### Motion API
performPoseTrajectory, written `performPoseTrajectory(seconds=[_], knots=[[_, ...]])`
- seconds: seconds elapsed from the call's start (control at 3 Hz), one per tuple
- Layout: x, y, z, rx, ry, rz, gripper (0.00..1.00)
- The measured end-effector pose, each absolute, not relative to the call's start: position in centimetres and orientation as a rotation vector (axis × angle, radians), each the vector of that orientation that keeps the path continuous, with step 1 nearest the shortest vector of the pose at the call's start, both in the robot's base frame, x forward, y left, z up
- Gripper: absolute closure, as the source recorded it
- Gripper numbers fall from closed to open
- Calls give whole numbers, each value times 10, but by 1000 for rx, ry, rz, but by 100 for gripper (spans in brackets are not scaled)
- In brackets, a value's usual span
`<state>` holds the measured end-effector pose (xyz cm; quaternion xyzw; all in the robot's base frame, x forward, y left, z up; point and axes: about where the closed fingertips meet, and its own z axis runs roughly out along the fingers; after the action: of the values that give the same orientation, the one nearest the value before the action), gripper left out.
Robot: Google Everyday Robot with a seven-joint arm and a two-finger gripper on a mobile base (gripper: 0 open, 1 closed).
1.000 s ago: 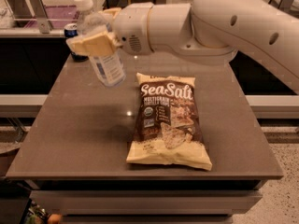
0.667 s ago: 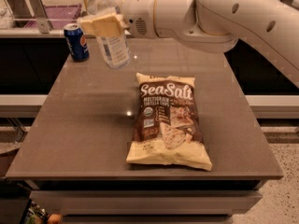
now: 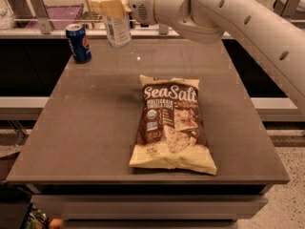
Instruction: Move blue plastic bottle near pepsi can
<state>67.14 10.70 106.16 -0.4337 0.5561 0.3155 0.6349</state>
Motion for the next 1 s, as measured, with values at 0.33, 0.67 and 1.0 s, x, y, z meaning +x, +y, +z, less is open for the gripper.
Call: performPoseTrajectory(seconds=[0.33,0.67,1.0], knots=[[707,116,1048,-960,1265,751,100],[727,128,1026,-952,1306,777,100],[742,136,1002,-946,1364,799,100]])
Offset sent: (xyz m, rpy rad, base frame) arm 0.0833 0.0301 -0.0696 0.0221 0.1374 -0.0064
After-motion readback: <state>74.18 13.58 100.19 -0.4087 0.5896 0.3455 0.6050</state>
